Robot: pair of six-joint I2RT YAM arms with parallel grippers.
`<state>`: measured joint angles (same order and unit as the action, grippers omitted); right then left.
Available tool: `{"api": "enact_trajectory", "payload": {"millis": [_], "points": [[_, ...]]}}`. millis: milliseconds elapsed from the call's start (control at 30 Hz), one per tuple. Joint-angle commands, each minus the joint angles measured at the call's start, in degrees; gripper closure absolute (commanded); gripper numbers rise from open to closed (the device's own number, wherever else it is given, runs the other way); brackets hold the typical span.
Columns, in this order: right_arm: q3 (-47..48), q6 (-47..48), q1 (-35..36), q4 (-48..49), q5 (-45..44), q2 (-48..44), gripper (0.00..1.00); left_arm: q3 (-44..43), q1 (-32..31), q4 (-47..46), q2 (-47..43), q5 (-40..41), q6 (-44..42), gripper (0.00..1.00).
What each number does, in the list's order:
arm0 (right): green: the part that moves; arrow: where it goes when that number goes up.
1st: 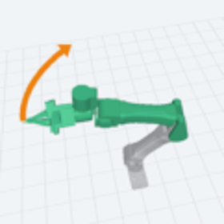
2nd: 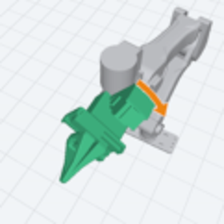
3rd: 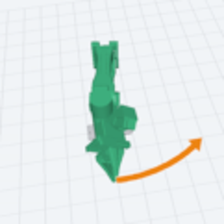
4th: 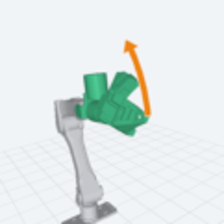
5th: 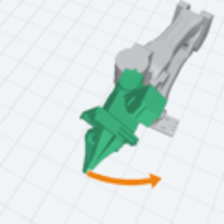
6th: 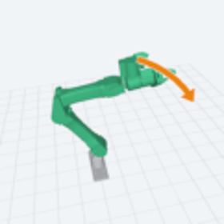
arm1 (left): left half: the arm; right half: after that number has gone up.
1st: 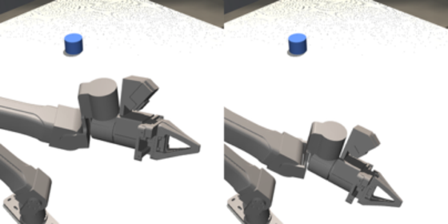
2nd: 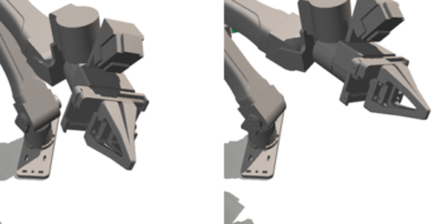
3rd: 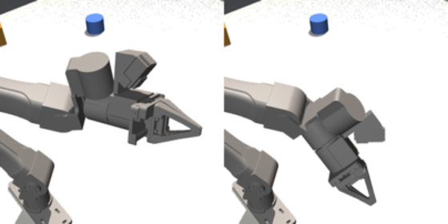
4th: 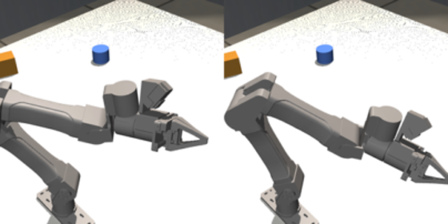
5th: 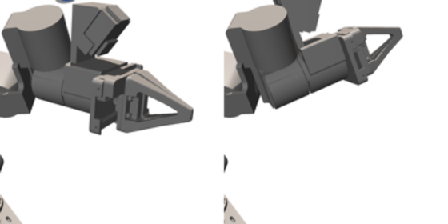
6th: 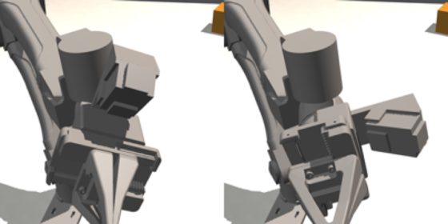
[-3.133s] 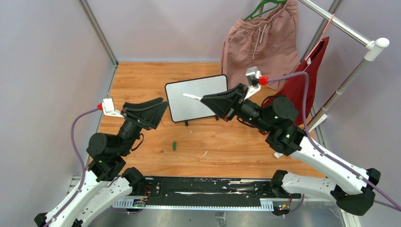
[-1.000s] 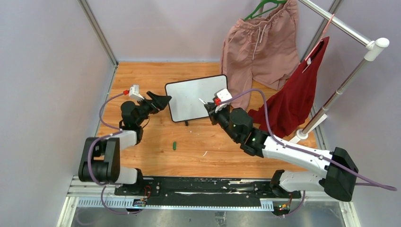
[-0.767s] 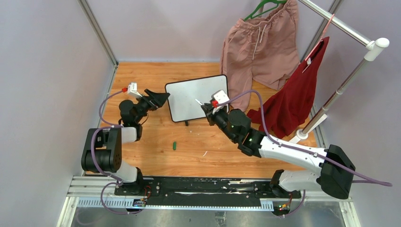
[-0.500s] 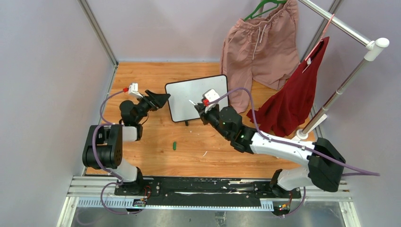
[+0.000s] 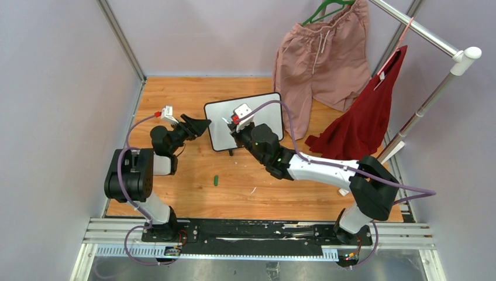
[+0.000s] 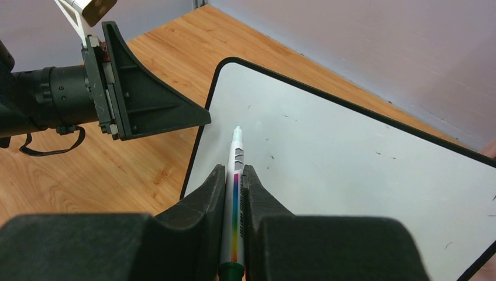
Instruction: Write a sentence on the whiteboard
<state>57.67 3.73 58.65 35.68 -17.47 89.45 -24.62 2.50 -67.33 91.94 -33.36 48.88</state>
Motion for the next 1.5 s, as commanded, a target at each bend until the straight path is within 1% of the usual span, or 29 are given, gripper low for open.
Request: {"api": "enact_trajectory", "payload": {"millis": [0,300,533,1100,1467], "points": [[3.8,1.4,0.8,2.9,-2.2,2.4,1.0,0.2,0.4,-5.6,2.7,-0.6,1.7,0.28],[10.0,2.6,0.8,0.8,-3.2,7.9,1.0,-0.4,0.4,-11.3,6.1,-1.8,5.0,0.33],[12.0,2.2,0.4,-0.2,-4.1,10.1,1.0,-0.3,0.4,-11.9,6.1,-1.9,5.2,0.37],[15.0,-3.1,-2.0,-1.0,-3.5,13.5,1.0,-0.4,0.4,-13.4,6.1,-2.6,6.3,0.43],[16.0,-3.4,-2.9,-0.9,-3.8,14.9,1.0,-0.3,0.5,-15.2,6.5,-2.7,7.1,0.5]]}}
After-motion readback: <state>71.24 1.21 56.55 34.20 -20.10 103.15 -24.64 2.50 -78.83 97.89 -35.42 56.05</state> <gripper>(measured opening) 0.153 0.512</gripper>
